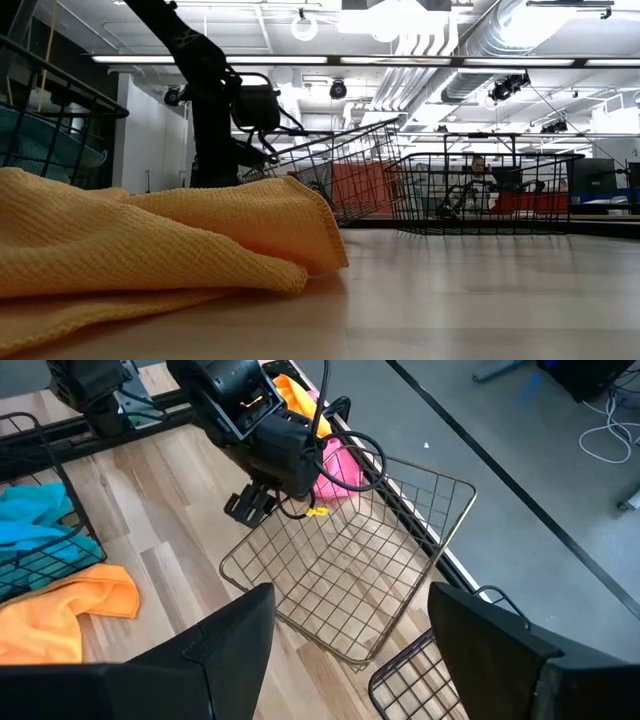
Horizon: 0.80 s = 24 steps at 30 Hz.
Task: Sort microfiber towel by color & place in baskets
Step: Put the top yellow towel into the gold wire basket
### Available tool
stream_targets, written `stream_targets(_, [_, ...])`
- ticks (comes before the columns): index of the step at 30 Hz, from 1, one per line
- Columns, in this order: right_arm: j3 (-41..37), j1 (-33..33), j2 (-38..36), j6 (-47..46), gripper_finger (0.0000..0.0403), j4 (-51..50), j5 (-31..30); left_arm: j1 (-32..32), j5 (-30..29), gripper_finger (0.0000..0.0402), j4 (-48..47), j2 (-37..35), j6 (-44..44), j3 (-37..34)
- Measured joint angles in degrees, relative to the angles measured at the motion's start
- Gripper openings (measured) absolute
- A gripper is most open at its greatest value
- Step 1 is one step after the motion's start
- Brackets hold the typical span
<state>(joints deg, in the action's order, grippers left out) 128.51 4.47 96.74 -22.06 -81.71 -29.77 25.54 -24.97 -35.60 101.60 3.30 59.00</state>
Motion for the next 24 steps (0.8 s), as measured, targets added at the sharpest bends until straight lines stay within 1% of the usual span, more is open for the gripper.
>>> stream_targets(3, [0.0, 0.0, 0.0, 0.0, 0.0259, 0.0, 0.1, 0.0, -0.3, 0.0224, 0.0, 0.0, 0.3, -0.3])
stream_targets(5, [0.0, 0.0, 0.0, 0.0, 0.0259, 0.0, 0.2, 0.0, -1.3, 0.0191, 0.0, 0.0, 0.7, -0.9])
stream_targets(8, [0.0, 0.0, 0.0, 0.0, 0.0259, -0.3, 0.9, 0.0, -1.4, 0.0124, -0.1, 0.0, 1.9, -1.7])
stream_targets(11, [0.0, 0.0, 0.0, -0.4, 0.0259, -0.8, 1.1, 0.0, -1.3, 0.0045, -0.2, 0.0, 2.7, -2.0])
stream_targets(12, [0.0, 0.0, 0.0, -0.5, 0.0259, -1.0, 1.3, 0.0, -1.3, 0.0023, -0.3, 0.0, 2.9, -2.0])
stream_targets(13, [0.0, 0.0, 0.0, -0.6, 0.0259, -1.1, 1.3, 0.0, -1.2, 0.0012, -0.5, -0.2, 2.8, -1.9])
stream_targets(18, [0.0, 0.0, 0.0, -0.6, 0.0259, -1.4, 1.4, -0.5, -1.3, 0.0002, -2.4, -4.0, 2.9, -0.3])
stream_targets(24, [0.0, 0.1, 0.0, -0.4, 0.0259, -1.4, 1.4, -0.5, -2.0, 0.0000, -2.9, -12.1, 3.0, 0.8])
